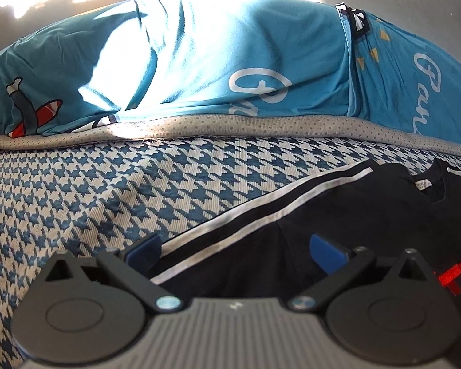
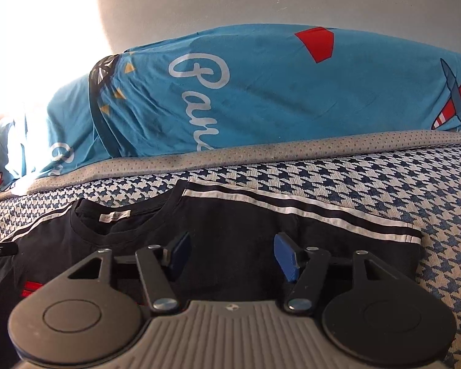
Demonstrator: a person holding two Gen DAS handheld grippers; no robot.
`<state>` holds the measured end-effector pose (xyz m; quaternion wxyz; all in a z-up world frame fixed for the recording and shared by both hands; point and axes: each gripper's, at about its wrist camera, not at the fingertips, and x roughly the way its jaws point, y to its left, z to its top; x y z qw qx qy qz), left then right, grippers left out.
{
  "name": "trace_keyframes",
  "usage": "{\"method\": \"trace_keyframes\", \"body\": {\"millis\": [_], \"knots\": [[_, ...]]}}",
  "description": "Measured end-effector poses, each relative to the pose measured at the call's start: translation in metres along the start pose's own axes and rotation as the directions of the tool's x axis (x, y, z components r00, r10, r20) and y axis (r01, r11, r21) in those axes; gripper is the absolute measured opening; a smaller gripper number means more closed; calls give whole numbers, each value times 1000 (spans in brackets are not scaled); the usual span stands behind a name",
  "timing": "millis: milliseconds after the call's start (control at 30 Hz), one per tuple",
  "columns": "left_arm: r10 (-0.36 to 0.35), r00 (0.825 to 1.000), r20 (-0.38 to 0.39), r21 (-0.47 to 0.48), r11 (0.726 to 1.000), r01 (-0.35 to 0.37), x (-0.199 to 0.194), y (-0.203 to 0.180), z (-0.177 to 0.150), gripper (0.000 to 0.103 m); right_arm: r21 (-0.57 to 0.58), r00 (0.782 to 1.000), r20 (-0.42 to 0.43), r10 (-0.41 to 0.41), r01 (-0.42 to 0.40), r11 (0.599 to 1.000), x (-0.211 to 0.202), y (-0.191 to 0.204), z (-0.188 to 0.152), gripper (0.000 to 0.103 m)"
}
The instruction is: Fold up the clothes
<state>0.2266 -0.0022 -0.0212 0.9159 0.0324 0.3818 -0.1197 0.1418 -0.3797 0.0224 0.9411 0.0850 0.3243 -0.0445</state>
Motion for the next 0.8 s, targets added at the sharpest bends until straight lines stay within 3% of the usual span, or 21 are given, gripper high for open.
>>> {"method": "trace_keyframes", "body": {"millis": [600, 800], "knots": [[-65, 998, -14, 69, 995, 66, 25, -14, 9, 103, -8, 1000, -25, 9, -9, 1000, 38, -3, 11, 70], [-126, 992, -24, 159, 979, 128, 25, -33, 10, 103, -53, 1000, -29, 6, -8, 999, 49, 7, 15, 74]]}}
